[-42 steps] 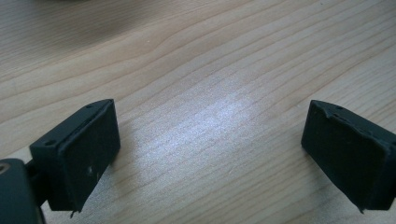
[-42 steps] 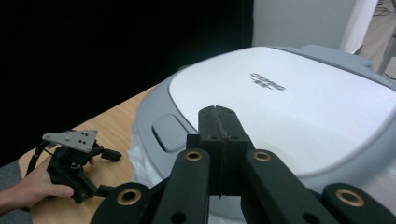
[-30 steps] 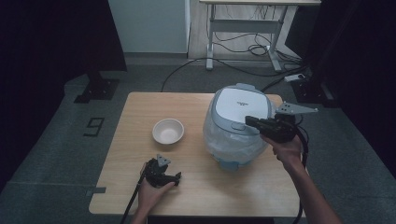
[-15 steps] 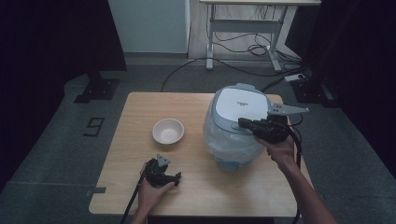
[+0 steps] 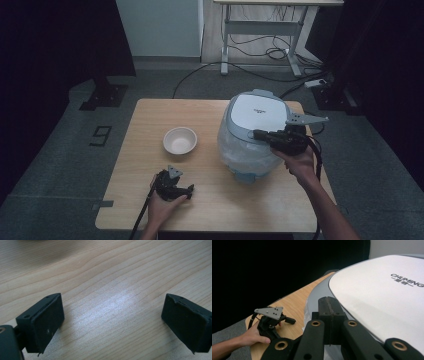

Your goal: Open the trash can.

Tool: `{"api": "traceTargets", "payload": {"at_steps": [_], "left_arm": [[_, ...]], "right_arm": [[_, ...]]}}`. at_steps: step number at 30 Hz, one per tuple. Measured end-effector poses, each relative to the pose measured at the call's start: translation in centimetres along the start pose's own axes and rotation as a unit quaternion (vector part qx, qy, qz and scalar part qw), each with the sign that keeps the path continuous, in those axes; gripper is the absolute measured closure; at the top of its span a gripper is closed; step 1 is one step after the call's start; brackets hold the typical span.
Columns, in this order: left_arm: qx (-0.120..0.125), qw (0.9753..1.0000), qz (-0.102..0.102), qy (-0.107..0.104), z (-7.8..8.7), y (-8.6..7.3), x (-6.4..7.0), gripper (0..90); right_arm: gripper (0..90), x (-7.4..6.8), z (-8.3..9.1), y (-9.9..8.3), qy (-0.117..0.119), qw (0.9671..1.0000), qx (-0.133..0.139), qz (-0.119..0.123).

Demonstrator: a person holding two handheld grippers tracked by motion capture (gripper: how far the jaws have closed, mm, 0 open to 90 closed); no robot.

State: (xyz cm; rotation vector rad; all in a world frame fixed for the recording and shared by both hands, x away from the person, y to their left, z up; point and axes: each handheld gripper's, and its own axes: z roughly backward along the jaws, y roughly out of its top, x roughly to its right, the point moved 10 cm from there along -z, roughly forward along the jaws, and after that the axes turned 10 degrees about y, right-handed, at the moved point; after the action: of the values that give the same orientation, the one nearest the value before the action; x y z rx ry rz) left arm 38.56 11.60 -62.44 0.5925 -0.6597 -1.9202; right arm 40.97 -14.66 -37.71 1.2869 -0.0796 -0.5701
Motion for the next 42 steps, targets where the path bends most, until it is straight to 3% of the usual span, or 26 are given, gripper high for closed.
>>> {"api": "traceTargets", "payload": {"at_steps": [11,15,19,24,26,30,34,36,37,42], "left_arm": [[0.001,1.0000,0.000,0.000,0.0,0.0,0.0,3.9],[0.000,1.0000,0.000,0.000,0.0,0.0,0.0,3.9],[0.000,1.0000,0.000,0.000,0.0,0.0,0.0,3.9],[0.000,1.0000,0.000,0.000,0.0,0.0,0.0,3.9],[0.001,1.0000,0.000,0.000,0.0,0.0,0.0,3.9],[0.001,1.0000,0.000,0.000,0.0,0.0,0.0,3.9],[0.002,1.0000,0.000,0.000,0.0,0.0,0.0,3.9],[0.001,1.0000,0.000,0.000,0.0,0.0,0.0,3.9],[0.002,1.0000,0.000,0.000,0.0,0.0,0.0,3.9],[0.002,1.0000,0.000,0.000,0.0,0.0,0.0,4.0]], "right_arm": [[89.9,-0.1,0.1,-0.3,0.014,0.9998,0.010,-0.007],[89.0,0.1,0.7,-0.1,-0.018,0.9997,0.016,0.004],[82.3,-0.3,1.7,0.1,-0.025,0.9990,0.035,0.006],[68.3,-1.1,4.0,-0.5,-0.057,0.9963,0.053,0.037],[56.6,-1.2,5.2,-1.7,-0.081,0.9941,0.055,0.048],[45.4,-0.9,6.7,-3.7,-0.092,0.9928,0.066,0.040],[39.4,-0.2,7.6,-5.3,-0.101,0.9917,0.074,0.029],[35.8,0.4,7.9,-6.6,-0.114,0.9903,0.075,0.023],[33.7,1.2,8.0,-8.2,-0.133,0.9887,0.066,0.019],[32.6,2.4,8.1,-10.9,-0.145,0.9875,0.062,-0.003]]}}
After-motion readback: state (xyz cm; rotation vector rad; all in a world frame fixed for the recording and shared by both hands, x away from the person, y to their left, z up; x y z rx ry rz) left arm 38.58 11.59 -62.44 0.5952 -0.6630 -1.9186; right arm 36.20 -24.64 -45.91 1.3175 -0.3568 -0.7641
